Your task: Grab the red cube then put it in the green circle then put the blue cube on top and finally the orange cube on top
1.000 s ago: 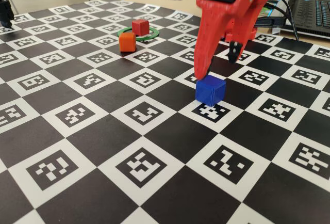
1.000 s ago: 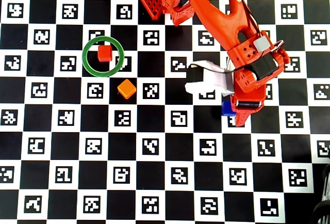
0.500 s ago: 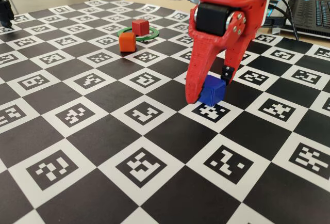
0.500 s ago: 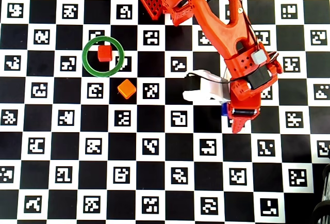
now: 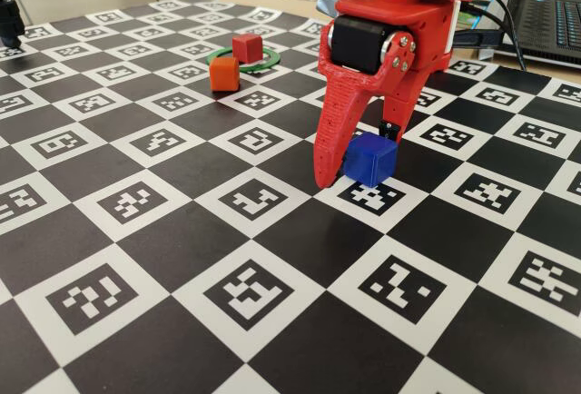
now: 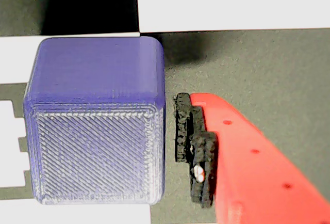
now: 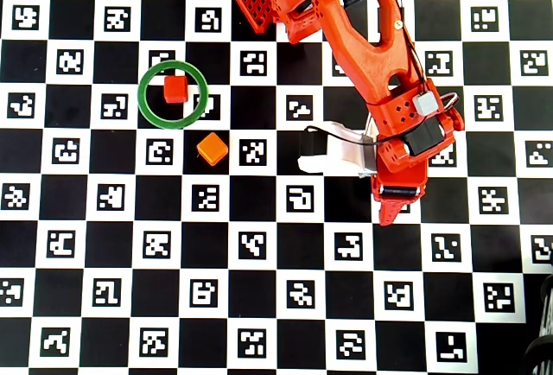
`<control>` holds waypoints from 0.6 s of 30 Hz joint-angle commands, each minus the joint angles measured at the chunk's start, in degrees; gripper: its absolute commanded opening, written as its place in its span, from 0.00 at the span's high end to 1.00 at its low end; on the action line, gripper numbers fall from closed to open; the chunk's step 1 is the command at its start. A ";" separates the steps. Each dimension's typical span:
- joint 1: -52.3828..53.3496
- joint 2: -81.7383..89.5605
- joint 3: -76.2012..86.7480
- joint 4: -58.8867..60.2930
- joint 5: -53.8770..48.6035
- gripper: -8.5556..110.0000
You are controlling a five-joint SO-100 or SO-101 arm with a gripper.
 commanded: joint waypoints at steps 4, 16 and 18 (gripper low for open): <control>0.70 1.85 -0.53 0.00 -0.09 0.65; 0.97 2.20 -0.35 -0.35 0.26 0.86; 1.14 3.52 -0.44 0.18 0.00 0.86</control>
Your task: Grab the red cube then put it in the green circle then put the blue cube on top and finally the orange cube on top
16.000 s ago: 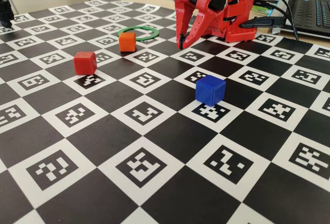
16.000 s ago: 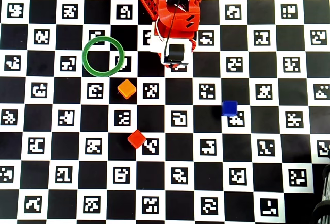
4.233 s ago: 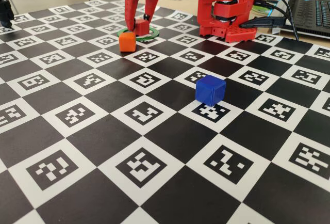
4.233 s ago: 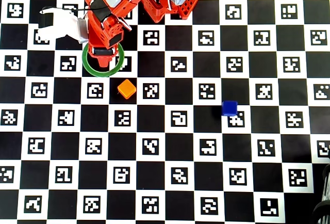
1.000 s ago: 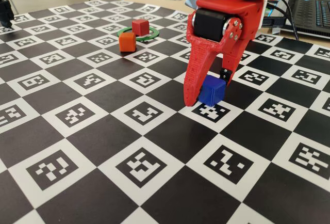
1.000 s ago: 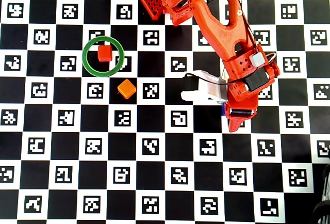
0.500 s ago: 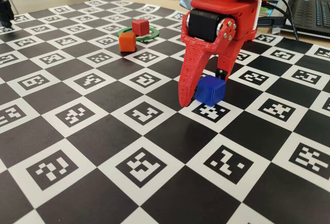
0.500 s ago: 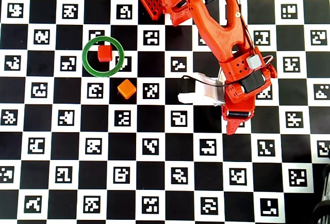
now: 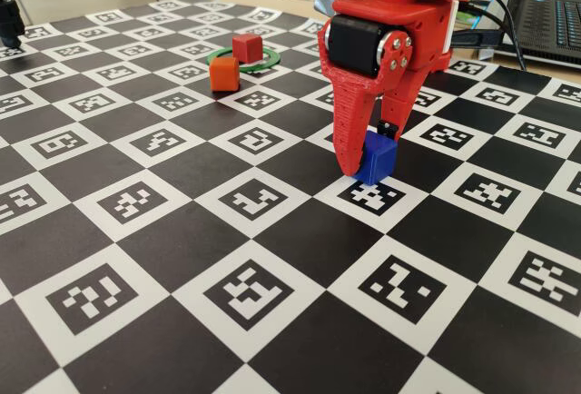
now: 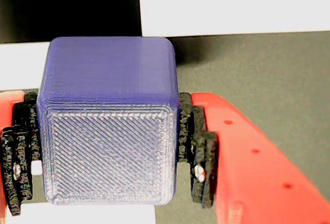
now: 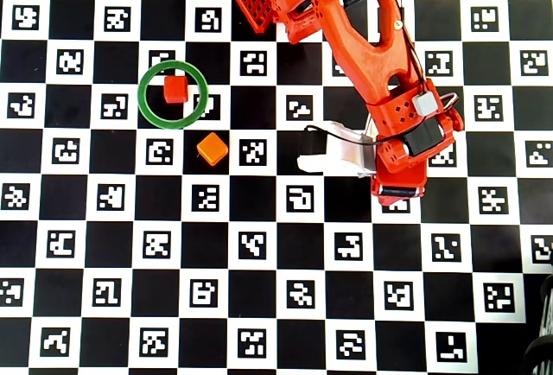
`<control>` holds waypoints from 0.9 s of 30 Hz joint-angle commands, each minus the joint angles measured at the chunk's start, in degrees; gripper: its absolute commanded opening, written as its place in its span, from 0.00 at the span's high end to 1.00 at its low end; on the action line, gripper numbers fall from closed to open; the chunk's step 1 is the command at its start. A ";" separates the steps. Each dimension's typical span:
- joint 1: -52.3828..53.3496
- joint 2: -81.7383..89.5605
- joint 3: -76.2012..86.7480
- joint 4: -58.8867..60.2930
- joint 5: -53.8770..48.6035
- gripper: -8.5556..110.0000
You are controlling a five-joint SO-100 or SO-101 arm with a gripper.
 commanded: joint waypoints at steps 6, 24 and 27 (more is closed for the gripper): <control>3.60 11.07 -5.71 9.49 -4.31 0.87; 49.39 36.12 -10.55 31.90 -45.53 0.87; 57.04 37.18 -10.37 34.80 -53.00 0.87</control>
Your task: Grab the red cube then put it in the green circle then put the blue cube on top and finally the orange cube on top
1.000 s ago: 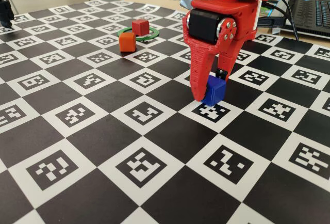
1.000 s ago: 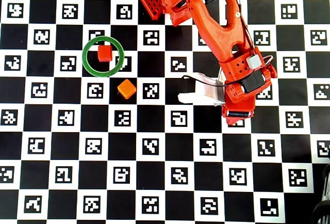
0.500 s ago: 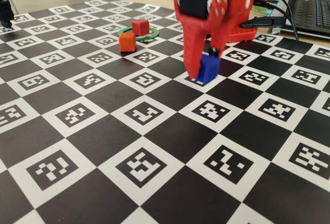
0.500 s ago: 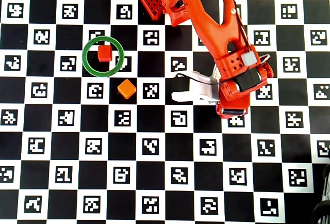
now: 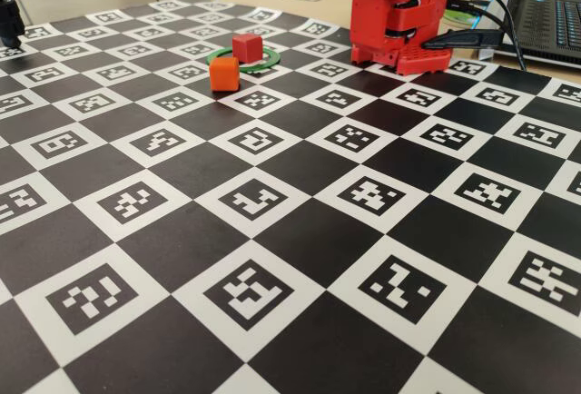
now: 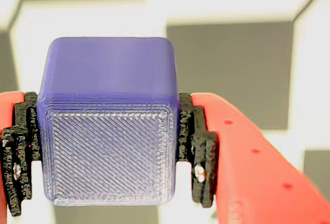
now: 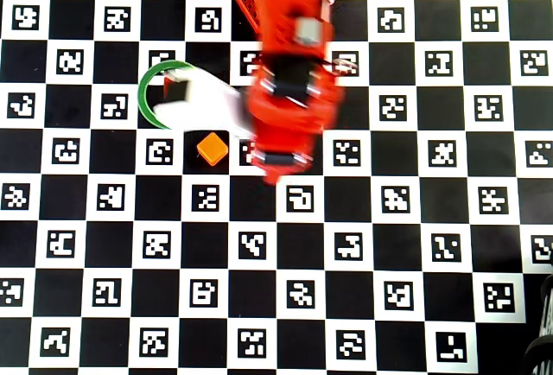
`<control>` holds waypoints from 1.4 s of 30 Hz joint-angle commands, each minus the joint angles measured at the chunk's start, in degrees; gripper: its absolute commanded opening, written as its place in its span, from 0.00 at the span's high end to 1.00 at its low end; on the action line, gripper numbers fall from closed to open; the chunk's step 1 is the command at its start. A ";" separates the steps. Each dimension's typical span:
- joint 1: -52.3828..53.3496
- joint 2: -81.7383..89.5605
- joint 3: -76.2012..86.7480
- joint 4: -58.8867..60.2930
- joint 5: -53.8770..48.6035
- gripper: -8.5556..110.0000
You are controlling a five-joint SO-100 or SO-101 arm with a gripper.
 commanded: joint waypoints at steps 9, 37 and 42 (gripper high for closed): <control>24.87 8.00 2.20 2.64 -22.50 0.88; 32.87 12.30 32.17 -20.30 -41.22 0.88; 33.57 11.95 36.21 -24.26 -42.28 0.88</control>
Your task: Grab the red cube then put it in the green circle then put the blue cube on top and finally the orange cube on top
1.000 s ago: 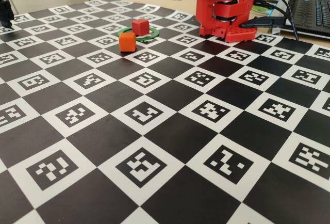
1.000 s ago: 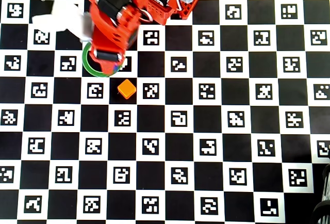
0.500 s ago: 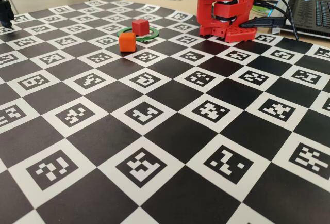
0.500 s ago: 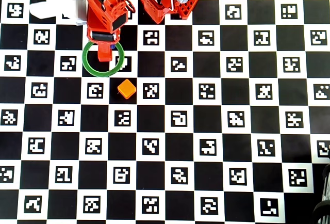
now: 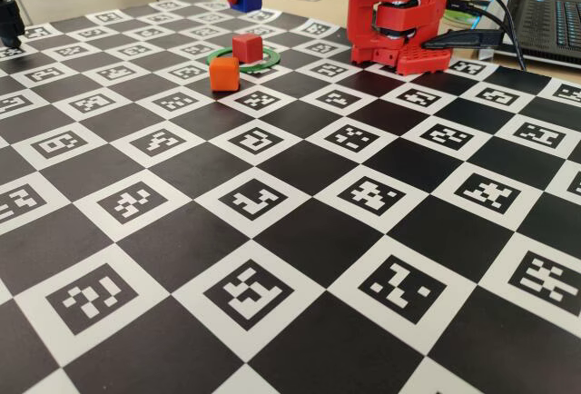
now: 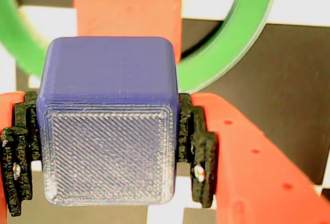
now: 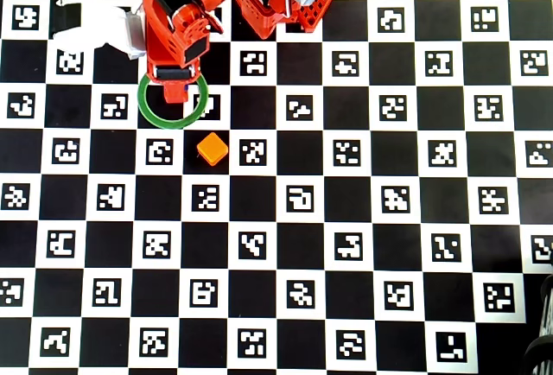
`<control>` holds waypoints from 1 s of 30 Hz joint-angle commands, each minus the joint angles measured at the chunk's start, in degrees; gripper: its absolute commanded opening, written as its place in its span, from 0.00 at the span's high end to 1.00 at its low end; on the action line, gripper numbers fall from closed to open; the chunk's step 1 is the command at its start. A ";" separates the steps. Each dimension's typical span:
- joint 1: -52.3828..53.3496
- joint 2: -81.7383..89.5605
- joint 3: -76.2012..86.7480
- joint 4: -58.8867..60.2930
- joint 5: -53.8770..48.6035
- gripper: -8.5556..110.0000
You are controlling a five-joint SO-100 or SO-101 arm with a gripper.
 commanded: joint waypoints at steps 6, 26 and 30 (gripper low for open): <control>1.32 -0.88 1.58 -4.13 -1.14 0.88; 2.11 -3.60 3.34 -8.44 -1.58 0.88; 2.29 -3.60 3.69 -8.61 -1.85 0.88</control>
